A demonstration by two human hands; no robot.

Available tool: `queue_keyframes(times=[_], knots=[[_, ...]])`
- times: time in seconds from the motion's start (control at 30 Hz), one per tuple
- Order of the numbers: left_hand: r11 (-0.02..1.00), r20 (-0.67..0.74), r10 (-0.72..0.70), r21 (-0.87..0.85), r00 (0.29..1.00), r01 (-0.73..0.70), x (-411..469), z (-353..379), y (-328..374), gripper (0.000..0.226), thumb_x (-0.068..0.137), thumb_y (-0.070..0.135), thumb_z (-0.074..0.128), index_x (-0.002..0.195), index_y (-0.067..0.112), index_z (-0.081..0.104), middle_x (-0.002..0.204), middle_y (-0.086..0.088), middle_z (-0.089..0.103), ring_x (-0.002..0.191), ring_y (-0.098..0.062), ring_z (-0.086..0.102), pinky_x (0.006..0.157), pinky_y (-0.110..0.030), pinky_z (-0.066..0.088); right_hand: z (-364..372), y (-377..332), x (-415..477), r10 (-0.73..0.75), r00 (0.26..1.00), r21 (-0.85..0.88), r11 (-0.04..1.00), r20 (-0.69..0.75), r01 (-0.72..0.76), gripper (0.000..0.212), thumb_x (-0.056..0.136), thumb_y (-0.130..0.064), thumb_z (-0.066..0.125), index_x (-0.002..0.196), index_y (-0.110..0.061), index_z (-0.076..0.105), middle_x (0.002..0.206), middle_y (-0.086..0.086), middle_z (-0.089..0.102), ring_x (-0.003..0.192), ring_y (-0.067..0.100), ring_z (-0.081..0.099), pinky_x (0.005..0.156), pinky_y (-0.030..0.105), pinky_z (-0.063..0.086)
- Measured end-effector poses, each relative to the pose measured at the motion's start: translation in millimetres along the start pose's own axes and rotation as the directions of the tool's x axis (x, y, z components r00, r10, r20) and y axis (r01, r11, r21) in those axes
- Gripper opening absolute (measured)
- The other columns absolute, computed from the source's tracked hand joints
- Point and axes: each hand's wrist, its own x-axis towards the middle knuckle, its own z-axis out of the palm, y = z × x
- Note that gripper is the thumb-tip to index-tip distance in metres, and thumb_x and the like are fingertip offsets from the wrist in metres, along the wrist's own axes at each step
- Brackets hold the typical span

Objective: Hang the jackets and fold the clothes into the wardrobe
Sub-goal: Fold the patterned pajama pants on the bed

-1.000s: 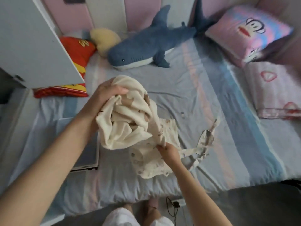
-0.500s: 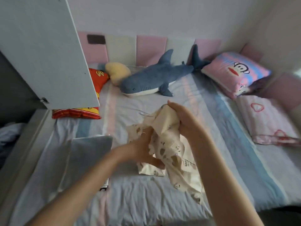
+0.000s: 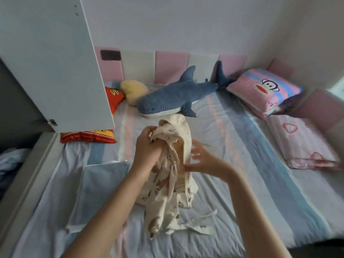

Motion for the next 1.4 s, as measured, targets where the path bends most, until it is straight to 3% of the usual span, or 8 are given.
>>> queue_keyframes(times=[0.13,0.23,0.3,0.67,0.9,1.1,1.27,1.4], knots=[[0.957,-0.005,0.152,0.253,0.988,-0.146,14.2,-16.7,21.5,0.020,0.082,0.018,0.069,0.098,0.018,0.057,0.080,0.013,0.060,0.072,-0.006,0.058,0.062,-0.025,0.045,42.5,0.5,18.2,-0.063,0.994,0.075,0.995,-0.092,0.070,0.084,0.070,-0.039,0.078,0.140,-0.025,0.034,0.131,-0.005,0.049,0.118,0.008,0.047,0.099,0.033,0.043],[0.928,-0.034,0.172,0.342,0.985,-0.150,24.9,-39.6,33.8,0.014,0.081,0.012,0.066,0.092,0.018,0.060,0.078,0.012,0.059,0.073,-0.006,0.055,0.062,-0.022,0.044,30.8,5.8,22.1,-0.074,0.937,-0.129,0.991,-0.341,0.032,0.010,0.081,-0.013,0.058,0.082,-0.022,0.062,0.073,-0.007,0.056,0.075,0.011,0.052,0.066,0.029,0.040],[0.914,-0.046,0.141,0.389,0.989,-0.113,30.5,-56.3,42.4,0.013,0.078,0.013,0.068,0.088,0.019,0.064,0.079,0.008,0.063,0.076,-0.012,0.059,0.068,-0.028,0.048,0.8,13.5,19.3,-0.022,0.880,-0.102,0.994,-0.475,-0.031,0.016,0.078,-0.019,0.059,0.063,-0.013,0.061,0.058,-0.008,0.050,0.063,0.010,0.047,0.058,0.029,0.033],[0.881,0.110,-0.059,0.474,0.992,0.000,38.9,-48.8,40.3,0.013,0.057,0.032,0.076,0.065,0.042,0.070,0.078,0.007,0.071,0.086,-0.019,0.067,0.089,-0.046,0.052,-117.7,-5.2,-12.2,-0.143,0.641,0.046,0.962,-0.754,0.268,0.017,0.082,-0.009,0.068,0.074,-0.025,0.067,0.070,-0.009,0.064,0.069,0.005,0.057,0.069,0.024,0.045],[0.764,0.411,-0.323,0.645,0.852,-0.021,18.9,-25.5,33.8,0.099,0.058,0.047,0.085,0.142,0.028,0.037,0.130,0.006,0.040,0.119,-0.008,0.039,0.098,-0.029,0.037,-120.0,-53.5,-31.8,-0.453,0.616,-0.163,0.868,-0.645,0.468,0.024,0.082,-0.001,0.068,0.082,-0.025,0.069,0.072,-0.019,0.063,0.065,-0.010,0.059,0.065,0.007,0.044],[0.859,0.375,-0.181,0.510,0.909,-0.039,-21.4,76.1,18.6,0.044,0.080,0.028,0.063,0.122,0.027,0.048,0.104,0.009,0.061,0.097,-0.011,0.060,0.085,-0.035,0.052,-103.6,-85.9,-30.7,-0.513,0.753,-0.343,0.853,-0.412,0.393,0.007,0.083,-0.020,0.069,0.087,-0.024,0.074,0.076,-0.012,0.067,0.073,0.001,0.061,0.071,0.017,0.048],[0.747,0.355,-0.461,0.649,0.813,0.141,-14.6,65.0,19.1,0.029,0.089,0.013,0.043,0.115,0.021,0.054,0.092,-0.005,0.066,0.083,-0.023,0.065,0.072,-0.036,0.057,-119.6,-56.6,-34.1,-0.527,0.600,-0.514,0.831,-0.602,0.213,0.019,0.083,-0.019,0.069,0.101,-0.014,0.073,0.090,0.008,0.072,0.084,0.025,0.066,0.073,0.034,0.050],[0.858,0.343,-0.344,0.492,0.874,0.145,-20.7,64.5,25.2,0.024,0.090,0.003,0.040,0.088,0.017,0.060,0.074,-0.008,0.065,0.065,-0.023,0.064,0.057,-0.032,0.056,-113.8,-15.8,-26.9,-0.522,0.480,-0.530,0.838,-0.705,0.132,0.040,0.079,-0.029,0.074,0.116,-0.016,0.063,0.098,0.004,0.067,0.089,0.015,0.057,0.072,0.023,0.034]])
